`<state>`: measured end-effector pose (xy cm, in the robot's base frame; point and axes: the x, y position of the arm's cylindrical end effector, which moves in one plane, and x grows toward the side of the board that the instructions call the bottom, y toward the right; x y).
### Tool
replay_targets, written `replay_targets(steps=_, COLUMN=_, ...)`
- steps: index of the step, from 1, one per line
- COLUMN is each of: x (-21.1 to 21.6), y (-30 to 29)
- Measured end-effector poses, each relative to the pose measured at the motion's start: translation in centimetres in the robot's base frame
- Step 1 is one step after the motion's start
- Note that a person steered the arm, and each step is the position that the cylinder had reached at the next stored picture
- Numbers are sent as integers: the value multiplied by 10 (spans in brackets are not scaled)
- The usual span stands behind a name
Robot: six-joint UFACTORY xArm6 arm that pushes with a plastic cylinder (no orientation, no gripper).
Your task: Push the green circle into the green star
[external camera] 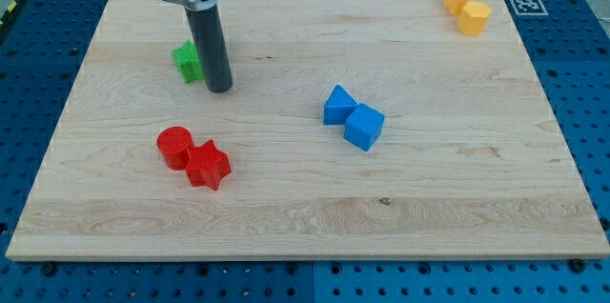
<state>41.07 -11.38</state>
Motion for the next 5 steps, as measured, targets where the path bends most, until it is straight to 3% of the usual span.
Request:
replay_targets(steps=1, x=1, y=4)
replay_targets(steps=4, x=-106, y=42)
replay_targets(steps=5, x=-120, y=42)
